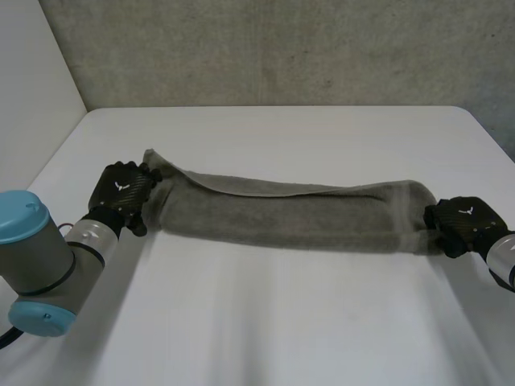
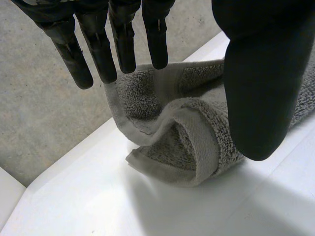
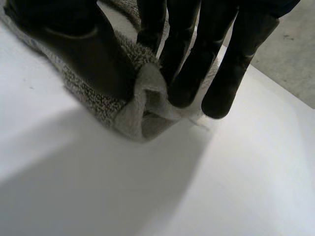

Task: Fold the laundry

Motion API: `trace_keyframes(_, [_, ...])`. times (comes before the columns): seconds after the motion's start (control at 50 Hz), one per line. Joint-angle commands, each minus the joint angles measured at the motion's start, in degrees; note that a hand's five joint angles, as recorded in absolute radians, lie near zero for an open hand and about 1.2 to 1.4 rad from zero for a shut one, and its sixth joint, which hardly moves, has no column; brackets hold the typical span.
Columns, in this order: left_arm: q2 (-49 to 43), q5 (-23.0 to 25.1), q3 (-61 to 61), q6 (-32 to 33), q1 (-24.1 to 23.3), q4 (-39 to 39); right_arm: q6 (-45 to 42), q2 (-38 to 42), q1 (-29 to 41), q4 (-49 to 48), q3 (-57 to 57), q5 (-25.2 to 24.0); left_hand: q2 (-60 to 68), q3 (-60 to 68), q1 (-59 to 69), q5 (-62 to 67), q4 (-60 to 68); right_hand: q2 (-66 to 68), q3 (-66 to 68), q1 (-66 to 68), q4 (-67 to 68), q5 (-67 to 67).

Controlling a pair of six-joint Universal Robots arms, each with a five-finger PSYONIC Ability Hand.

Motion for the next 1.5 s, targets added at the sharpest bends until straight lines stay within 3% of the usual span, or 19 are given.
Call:
trace_keyframes(0.02, [0.0,0.0,0.0,0.0,0.0,0.0,1.2,-1.9,-0.7,-1.3,-1.8,7.7,2.8,2.8,2.8,3.1,2.8,4.0,4.2,4.2,3.7,3.9])
trace_keyframes(0.4, [-0.3,0.1,-0.3,-0.4,-0.4,0.1,0.4,-2.0,0.0,-2.6,0.6,8.0,3.2,3.1,3.2,3.4,3.2,4.0,4.2,4.2,3.7,3.9])
trace_keyframes(0.74, [-2.8,0.3,2.8,-9.3,-5.5,0.1,0.1,-2.1,-0.2,-2.6,0.6,8.1,5.4,5.3,5.3,5.6,5.4,4.0,4.2,4.2,3.7,3.9])
trace_keyframes(0.94, [-9.1,-0.4,8.1,-9.0,-7.3,0.0,0.1,-2.3,-0.3,-2.6,0.4,8.3,17.1,17.1,17.1,17.4,17.1,4.0,4.2,4.2,3.7,3.9])
trace_keyframes(0.98, [-10.2,-0.7,9.4,-9.1,-7.1,-0.1,0.1,-2.3,-0.4,-2.6,0.2,8.4,28.7,28.6,28.7,29.0,28.7,4.0,4.2,4.2,3.7,3.9])
trace_keyframes(1.04, [-10.4,-1.0,10.2,-9.0,-6.6,-0.1,0.1,-2.5,-0.6,-2.6,-0.4,8.9,34.8,34.7,34.7,35.0,34.8,4.0,4.2,4.2,3.7,3.9])
trace_keyframes(1.2, [-8.7,-7.2,8.8,-4.2,-5.5,-1.5,0.0,-2.3,-2.8,-2.6,-3.4,12.0,35.1,35.1,35.1,35.4,35.1,4.0,4.2,4.2,3.7,3.9])
trace_keyframes(1.32, [-4.5,-7.5,4.0,-0.2,-4.8,-2.2,-3.8,-1.6,-3.2,-2.5,-3.6,13.9,34.0,33.9,33.9,34.2,34.0,4.0,4.2,4.2,3.7,3.9])
trace_keyframes(1.5, [-0.5,-7.3,0.8,-0.2,-4.8,-2.2,-5.8,-1.9,-2.7,-2.2,-2.4,12.8,31.8,31.7,31.7,32.0,31.8,4.0,4.2,4.2,3.7,3.9])
